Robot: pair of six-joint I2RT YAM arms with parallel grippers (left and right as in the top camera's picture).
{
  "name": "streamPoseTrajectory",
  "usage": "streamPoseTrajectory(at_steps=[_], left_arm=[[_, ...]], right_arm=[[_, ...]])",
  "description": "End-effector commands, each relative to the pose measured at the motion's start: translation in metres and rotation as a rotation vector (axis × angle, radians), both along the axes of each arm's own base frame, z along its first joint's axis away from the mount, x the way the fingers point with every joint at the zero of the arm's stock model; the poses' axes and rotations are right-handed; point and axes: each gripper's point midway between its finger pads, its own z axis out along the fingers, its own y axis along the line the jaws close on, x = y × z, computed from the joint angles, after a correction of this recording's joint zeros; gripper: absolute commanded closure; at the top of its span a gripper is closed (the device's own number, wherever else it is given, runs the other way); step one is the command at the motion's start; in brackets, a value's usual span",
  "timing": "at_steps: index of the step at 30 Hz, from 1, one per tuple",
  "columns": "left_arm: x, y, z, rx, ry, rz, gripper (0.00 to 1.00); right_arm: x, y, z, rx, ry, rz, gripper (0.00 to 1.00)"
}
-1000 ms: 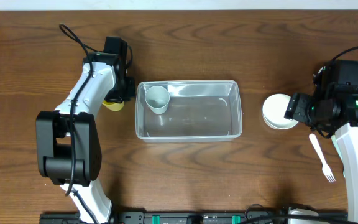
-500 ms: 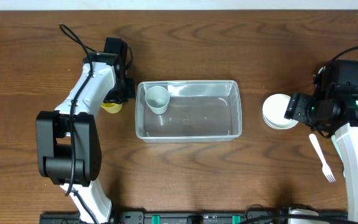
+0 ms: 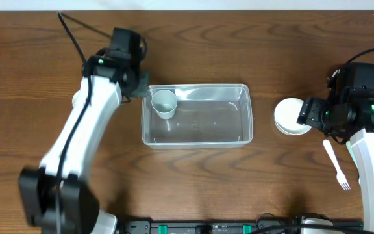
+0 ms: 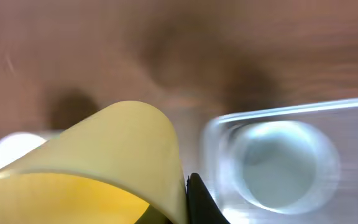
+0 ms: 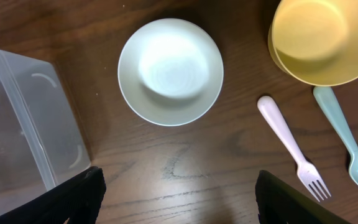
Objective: Pack container
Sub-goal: 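Place the yellow cup in the container beside the grey cup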
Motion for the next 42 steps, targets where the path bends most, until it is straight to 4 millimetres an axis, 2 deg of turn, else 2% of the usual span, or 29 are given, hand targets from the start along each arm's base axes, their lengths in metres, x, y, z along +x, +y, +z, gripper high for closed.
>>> streamPoseTrajectory(at_steps=[1, 4, 6, 11, 14, 22, 27, 36, 42], left_arm=[[-0.009, -0.031, 0.050, 0.000, -0.136, -0.150, 0.94], [-0.026, -0.070, 0.068, -0.008, -0.191, -0.282, 0.94], [-0.038, -0.096, 0.067, 0.000, -0.193, -0.378, 0.94], [-0.058, -0.150, 0.041, 0.036, -0.138, -0.565, 0.94], [-0.061, -0.168, 0.016, 0.057, -0.085, -0.611, 0.95], [-0.056, -0.173, -0.055, 0.126, 0.085, -0.619, 0.94], [-0.056, -0.172, -0.081, 0.151, 0.148, -0.616, 0.94], [-0.046, -0.154, -0.106, 0.169, 0.212, -0.568, 0.94], [-0.039, -0.141, -0.109, 0.168, 0.223, -0.532, 0.94]], right_arm=[[-0.002, -0.002, -0.002, -0.005, 0.009, 0.001, 0.21], [-0.002, -0.002, -0.002, -0.006, 0.009, 0.001, 0.21], [-0.002, -0.002, -0.002, -0.005, 0.008, 0.001, 0.21], [-0.002, -0.002, -0.002, -0.005, 0.009, 0.001, 0.21], [-0.002, -0.002, -0.002, -0.005, 0.010, 0.001, 0.21], [-0.003, -0.002, -0.002, -0.005, 0.013, 0.001, 0.21], [-0.003, -0.002, -0.002, -0.005, 0.013, 0.001, 0.21], [-0.004, -0.002, -0.003, -0.005, 0.018, 0.001, 0.21], [-0.006, -0.002, -0.003, -0.004, 0.024, 0.001, 0.21]])
